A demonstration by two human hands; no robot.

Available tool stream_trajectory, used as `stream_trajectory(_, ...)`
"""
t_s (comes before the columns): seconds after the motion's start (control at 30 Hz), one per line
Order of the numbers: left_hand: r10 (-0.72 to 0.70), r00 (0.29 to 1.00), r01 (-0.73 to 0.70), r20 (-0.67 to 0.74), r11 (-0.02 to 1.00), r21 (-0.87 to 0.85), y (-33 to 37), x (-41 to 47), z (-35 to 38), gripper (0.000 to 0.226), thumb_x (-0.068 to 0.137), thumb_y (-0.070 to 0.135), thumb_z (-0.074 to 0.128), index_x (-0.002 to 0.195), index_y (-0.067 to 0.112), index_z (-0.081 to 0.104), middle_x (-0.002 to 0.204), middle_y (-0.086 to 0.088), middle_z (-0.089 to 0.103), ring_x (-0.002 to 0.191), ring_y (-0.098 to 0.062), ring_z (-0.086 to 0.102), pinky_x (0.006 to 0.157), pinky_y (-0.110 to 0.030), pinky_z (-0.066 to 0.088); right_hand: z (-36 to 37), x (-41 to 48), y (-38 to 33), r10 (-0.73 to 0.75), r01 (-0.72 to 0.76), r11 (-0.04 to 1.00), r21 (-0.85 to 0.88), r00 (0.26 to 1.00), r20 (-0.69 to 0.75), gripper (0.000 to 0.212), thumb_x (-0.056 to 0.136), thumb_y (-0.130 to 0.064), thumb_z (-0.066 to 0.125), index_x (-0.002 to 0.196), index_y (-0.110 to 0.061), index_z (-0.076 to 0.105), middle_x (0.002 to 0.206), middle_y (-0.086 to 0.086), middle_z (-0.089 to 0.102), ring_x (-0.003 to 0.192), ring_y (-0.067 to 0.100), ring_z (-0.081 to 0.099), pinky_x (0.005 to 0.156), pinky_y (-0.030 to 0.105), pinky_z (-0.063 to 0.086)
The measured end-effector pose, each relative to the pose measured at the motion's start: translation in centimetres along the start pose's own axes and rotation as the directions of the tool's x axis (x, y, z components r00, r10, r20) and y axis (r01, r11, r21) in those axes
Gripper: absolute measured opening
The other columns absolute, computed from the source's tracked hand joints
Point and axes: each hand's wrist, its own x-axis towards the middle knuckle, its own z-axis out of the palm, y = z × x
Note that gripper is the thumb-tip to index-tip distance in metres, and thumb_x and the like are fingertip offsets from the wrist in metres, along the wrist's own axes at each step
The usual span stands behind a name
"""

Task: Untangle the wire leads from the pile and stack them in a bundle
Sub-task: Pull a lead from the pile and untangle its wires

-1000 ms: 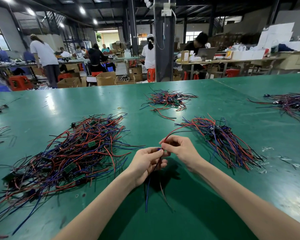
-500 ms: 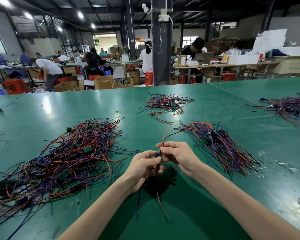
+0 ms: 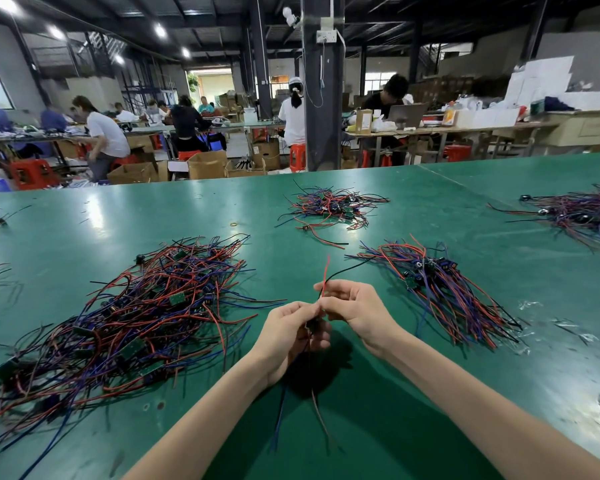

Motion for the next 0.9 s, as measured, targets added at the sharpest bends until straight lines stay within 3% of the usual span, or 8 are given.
stream_trajectory(0.23,0.030,0.999,-0.029,-0.020,0.999,0.025,-0.3,0.1,0.4,0.019,0.088,-0.007,0.052,0.073,0.003,0.054,0.062,-0.012,0.063,0.055,-0.018,0.061,0.053,-0.030,0.056,-0.3,0.7,0.2,0.038,-0.023,0.994,0.102,0.989,-0.143,0.013,0.083,0.009,0.059,0.087,-0.001,0.067,0.051,-0.005,0.057,0.046,0.002,0.047,0.053,0.016,0.044)
stream_trajectory(0.4,0.039,0.999,-0.038,-0.007,0.994,0.100,-0.4,0.1,0.4,0.023,0.087,-0.009,0.052,0.067,0.002,0.056,0.062,-0.012,0.062,0.057,-0.019,0.061,0.058,-0.031,0.058,-1.3,1.4,0.0,0.090,-0.039,0.973,0.227,0.972,-0.219,0.018,0.085,0.010,0.056,0.077,-0.003,0.066,0.054,0.000,0.056,0.041,0.001,0.044,0.048,0.015,0.044)
stream_trajectory(0.57,0.022,0.999,-0.027,0.028,0.985,0.172,-0.4,0.0,0.4,0.023,0.087,-0.008,0.053,0.067,0.002,0.056,0.062,-0.012,0.061,0.053,-0.019,0.059,0.053,-0.027,0.054,-3.1,2.1,-0.4,0.154,-0.044,0.939,0.342,0.941,-0.302,0.021,0.087,0.010,0.053,0.076,-0.002,0.065,0.050,-0.001,0.061,0.039,0.002,0.047,0.044,0.016,0.045)
stream_trajectory(0.9,0.007,0.999,-0.017,0.047,0.973,0.229,-0.2,-0.5,0.4,0.024,0.086,-0.003,0.057,0.065,0.008,0.060,0.056,-0.009,0.058,0.044,-0.017,0.051,0.046,-0.023,0.047,-4.4,2.8,-0.3,0.096,-0.004,0.969,0.245,0.925,-0.368,0.019,0.087,0.011,0.050,0.089,-0.003,0.063,0.056,0.003,0.064,0.045,0.006,0.049,0.048,0.017,0.048)
